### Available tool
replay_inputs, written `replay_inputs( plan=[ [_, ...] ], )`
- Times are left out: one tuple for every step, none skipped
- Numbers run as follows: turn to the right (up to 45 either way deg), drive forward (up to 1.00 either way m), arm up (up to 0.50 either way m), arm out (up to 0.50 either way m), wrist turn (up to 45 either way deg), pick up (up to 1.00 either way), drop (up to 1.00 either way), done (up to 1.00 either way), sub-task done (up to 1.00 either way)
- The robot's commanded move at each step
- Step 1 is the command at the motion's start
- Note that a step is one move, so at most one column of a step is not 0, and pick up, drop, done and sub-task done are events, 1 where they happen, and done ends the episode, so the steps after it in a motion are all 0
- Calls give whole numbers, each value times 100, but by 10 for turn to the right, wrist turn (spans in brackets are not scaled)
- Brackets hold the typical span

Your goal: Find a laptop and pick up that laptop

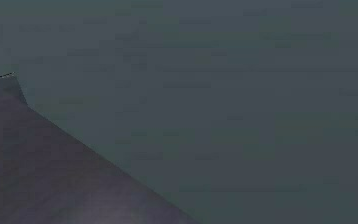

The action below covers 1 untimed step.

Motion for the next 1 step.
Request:
replay_inputs(
  plan=[
    [0, 0, 0, 0, 450, 0, 0, 0, 0]
  ],
)
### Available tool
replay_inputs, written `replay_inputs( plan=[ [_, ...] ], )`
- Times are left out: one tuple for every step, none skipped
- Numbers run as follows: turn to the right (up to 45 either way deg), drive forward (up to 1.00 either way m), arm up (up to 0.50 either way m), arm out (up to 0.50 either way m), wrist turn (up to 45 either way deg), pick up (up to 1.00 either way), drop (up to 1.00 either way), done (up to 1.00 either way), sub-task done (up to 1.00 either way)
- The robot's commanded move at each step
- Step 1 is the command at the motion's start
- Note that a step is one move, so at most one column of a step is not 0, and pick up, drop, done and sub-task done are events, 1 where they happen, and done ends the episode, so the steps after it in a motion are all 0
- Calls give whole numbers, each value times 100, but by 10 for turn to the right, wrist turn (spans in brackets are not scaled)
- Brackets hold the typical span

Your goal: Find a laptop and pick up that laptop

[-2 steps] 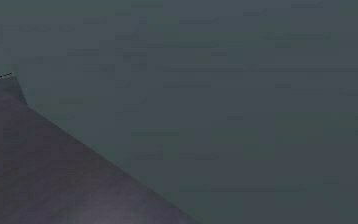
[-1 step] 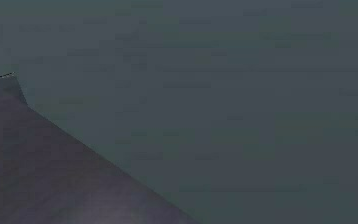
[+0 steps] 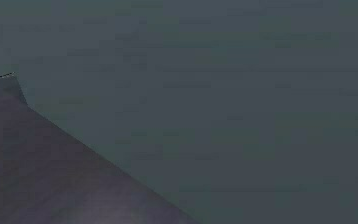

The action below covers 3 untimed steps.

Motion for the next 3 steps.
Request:
replay_inputs(
  plan=[
    [0, 0, 0, 0, 450, 0, 0, 0, 0],
    [0, 0, 0, 0, 60, 0, 0, 0, 0],
    [0, 0, 0, 0, 0, 100, 0, 0, 0]
  ],
)
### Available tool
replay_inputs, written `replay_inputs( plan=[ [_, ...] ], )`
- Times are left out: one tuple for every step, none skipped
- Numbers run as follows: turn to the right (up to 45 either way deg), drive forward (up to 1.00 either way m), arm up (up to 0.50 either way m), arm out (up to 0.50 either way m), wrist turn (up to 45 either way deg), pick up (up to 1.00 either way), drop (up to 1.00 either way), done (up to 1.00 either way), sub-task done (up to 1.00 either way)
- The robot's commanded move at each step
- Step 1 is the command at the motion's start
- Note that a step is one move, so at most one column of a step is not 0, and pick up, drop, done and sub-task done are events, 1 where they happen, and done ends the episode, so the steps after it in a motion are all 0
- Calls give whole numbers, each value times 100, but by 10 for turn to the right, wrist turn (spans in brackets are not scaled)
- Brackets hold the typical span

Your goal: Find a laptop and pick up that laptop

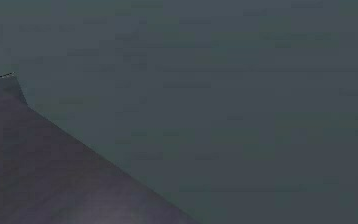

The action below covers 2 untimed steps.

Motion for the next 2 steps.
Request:
replay_inputs(
  plan=[
    [0, 0, 10, 0, 0, 0, 0, 0, 0],
    [0, 0, 0, 0, 0, 0, 0, 100, 0]
  ],
)
